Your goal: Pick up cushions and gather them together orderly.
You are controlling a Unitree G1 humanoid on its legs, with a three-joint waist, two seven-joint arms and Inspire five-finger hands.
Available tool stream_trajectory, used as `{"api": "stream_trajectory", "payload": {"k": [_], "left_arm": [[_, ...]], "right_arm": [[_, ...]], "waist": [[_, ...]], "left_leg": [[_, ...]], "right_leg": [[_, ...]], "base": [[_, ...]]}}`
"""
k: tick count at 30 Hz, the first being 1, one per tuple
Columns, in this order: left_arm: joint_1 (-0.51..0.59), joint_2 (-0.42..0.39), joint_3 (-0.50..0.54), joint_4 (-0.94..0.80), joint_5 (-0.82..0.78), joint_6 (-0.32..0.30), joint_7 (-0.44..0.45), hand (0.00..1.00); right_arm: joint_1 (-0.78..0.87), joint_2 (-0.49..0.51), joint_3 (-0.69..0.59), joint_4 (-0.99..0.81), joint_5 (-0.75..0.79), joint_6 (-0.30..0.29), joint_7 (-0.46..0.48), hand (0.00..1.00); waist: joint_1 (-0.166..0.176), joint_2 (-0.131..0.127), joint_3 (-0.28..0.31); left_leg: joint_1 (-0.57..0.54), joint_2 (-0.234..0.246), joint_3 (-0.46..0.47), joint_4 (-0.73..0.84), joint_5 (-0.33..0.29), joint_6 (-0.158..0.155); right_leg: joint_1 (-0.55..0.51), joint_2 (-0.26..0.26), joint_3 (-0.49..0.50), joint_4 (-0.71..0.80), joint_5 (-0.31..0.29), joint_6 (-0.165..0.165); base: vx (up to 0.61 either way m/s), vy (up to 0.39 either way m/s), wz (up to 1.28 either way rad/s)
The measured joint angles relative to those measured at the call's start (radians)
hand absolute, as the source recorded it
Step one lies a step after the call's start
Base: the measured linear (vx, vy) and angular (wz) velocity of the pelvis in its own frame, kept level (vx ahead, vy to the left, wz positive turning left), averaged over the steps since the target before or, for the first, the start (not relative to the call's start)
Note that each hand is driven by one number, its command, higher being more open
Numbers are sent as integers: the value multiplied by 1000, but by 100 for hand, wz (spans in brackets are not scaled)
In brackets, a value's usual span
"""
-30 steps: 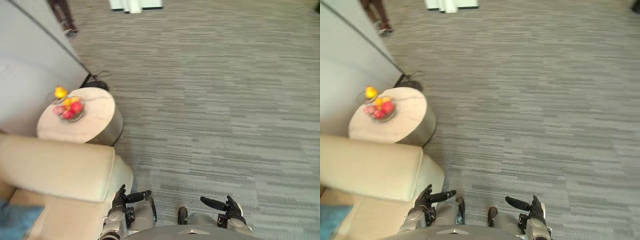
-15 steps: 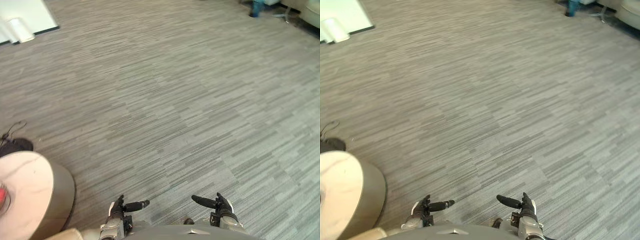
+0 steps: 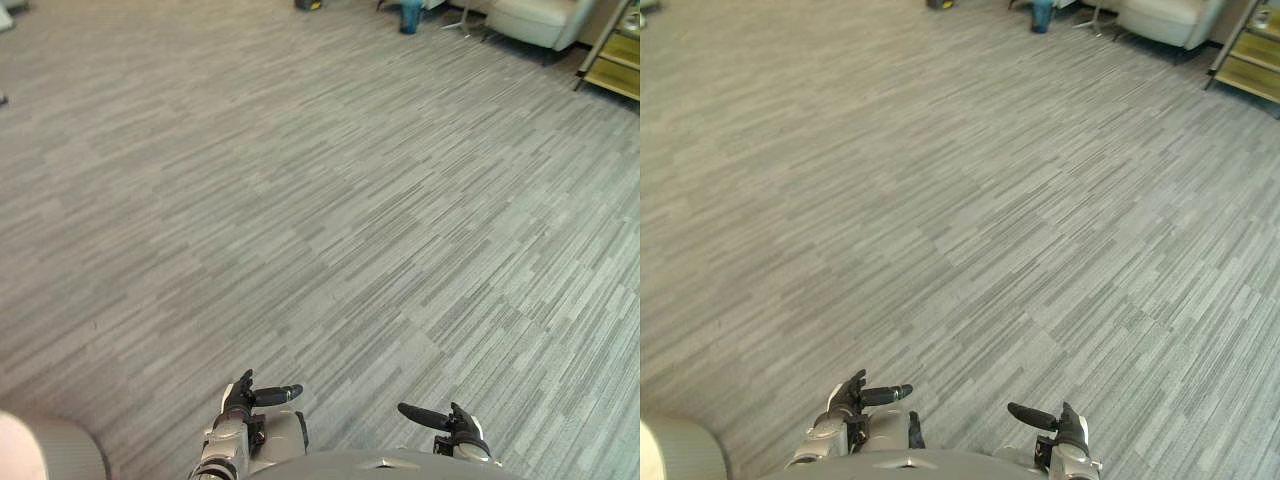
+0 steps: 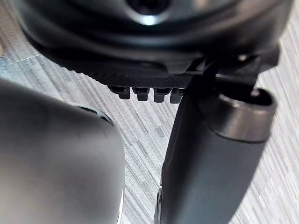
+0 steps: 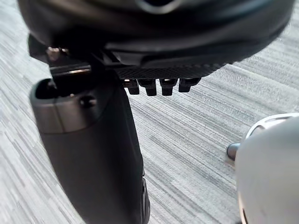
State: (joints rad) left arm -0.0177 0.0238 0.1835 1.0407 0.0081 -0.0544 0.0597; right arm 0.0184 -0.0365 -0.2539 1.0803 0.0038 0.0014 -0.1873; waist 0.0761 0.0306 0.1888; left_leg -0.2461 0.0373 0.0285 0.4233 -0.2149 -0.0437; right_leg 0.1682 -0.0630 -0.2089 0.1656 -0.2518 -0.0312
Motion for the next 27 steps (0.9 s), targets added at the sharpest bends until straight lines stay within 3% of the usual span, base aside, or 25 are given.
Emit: {"api": "stream_trajectory", "payload": {"k": [2,3,5,8,10,11,12,13,15,17,19,20,21,23,24,25,26,27], "left_arm": [[4,-6,5,-4,-1,-1,3,100],[13,-20,27,-4,-2,-2,5,100],[18,-3,38,-13,1,0,4,100],[25,7,42,-12,1,4,4,100],[31,6,41,-11,1,13,4,100],[35,5,37,-10,1,14,5,100],[33,5,29,1,1,15,5,100],[34,7,27,6,1,16,6,100],[41,3,17,6,0,19,11,100],[45,6,10,8,0,20,13,100],[46,18,-20,20,0,19,17,100],[50,31,-31,36,-3,21,17,100],[33,22,-45,61,-6,22,23,100],[30,0,-51,65,3,17,16,100],[28,-16,-47,72,3,17,18,100],[27,-20,-29,67,17,18,9,100],[27,-20,-7,55,24,18,6,100],[29,-22,0,46,24,18,7,100]], "right_arm": [[1,-4,4,-2,0,0,-3,100],[7,-2,4,-7,1,0,-5,100],[18,24,2,-17,1,1,-8,100],[53,43,-1,-45,0,4,-4,100],[52,41,0,-63,-2,8,8,100],[53,40,0,-81,-2,8,14,100],[52,36,-1,-104,-2,5,23,100],[52,35,-2,-107,-3,3,25,100],[44,24,-5,-105,-3,-2,25,100],[34,26,-9,-104,-3,-4,25,100],[14,25,-18,-100,-2,-7,25,100],[5,21,-22,-78,-1,-10,26,100],[-18,-2,-37,-43,-4,-9,28,100],[-39,-27,-42,-16,-4,-13,28,100],[-46,-34,-54,3,-2,-11,29,100],[-42,-35,-89,3,-2,-2,27,100],[-35,-29,-84,-1,-2,-2,25,100],[-25,-30,-77,-11,-1,-2,24,100]], "waist": [[6,6,-5],[8,6,-15],[9,-33,-41],[23,-63,-65],[29,-64,-65],[27,-62,-64],[21,-56,-54],[13,-56,-54],[-6,-39,-50],[-16,-40,-50],[-35,-39,-49],[-41,-46,-48],[-34,-2,-49],[-34,31,-47],[-34,45,-46],[-46,55,-35],[-53,56,-26],[-55,52,-14]], "left_leg": [[-6,-13,-40,-112,58,-16],[-1,-15,-39,-102,134,-10],[-7,-35,5,-50,86,11],[37,-42,80,-21,22,33],[121,-44,147,-67,11,43],[169,-45,170,-94,4,52],[247,-45,186,-125,-14,56],[278,-45,188,-138,-16,56],[408,-13,226,-226,-16,56],[439,12,237,-251,-16,53],[458,44,237,-275,-21,26],[481,45,228,-289,-27,10],[487,89,199,-287,-23,9],[484,107,150,-259,10,6],[479,119,136,-212,38,-28],[411,145,87,11,84,-57],[357,158,62,159,140,-62],[303,176,52,292,155,-64]], "right_leg": [[-10,-10,48,11,-22,20],[-6,-11,90,16,-42,38],[1,-45,138,10,-55,62],[-22,-87,193,95,-59,77],[-124,-115,218,355,-56,110],[-208,-132,219,540,-15,159],[-307,-153,203,769,-11,168],[-339,-163,183,826,-13,165],[-415,-181,40,798,-57,89],[-460,-172,-22,691,-60,80],[-530,-144,-36,522,-31,83],[-545,-117,-27,377,134,39],[-520,-58,-31,351,128,8],[-513,-17,-15,340,105,-13],[-492,1,-10,332,89,-26],[-420,29,-13,285,68,-29],[-371,33,-13,255,63,-32],[-328,41,-14,224,61,-35]], "base": [[262,221,-82],[414,253,-113],[340,131,-77],[383,131,-69],[376,117,-91],[360,94,-78],[365,65,-67],[377,-4,-45],[423,-81,-26],[381,-173,-16],[448,-326,-7],[422,-335,-33],[342,-293,-46],[380,-326,-60],[574,-438,-48],[465,-344,-23],[347,-243,-2],[236,-150,1]]}}
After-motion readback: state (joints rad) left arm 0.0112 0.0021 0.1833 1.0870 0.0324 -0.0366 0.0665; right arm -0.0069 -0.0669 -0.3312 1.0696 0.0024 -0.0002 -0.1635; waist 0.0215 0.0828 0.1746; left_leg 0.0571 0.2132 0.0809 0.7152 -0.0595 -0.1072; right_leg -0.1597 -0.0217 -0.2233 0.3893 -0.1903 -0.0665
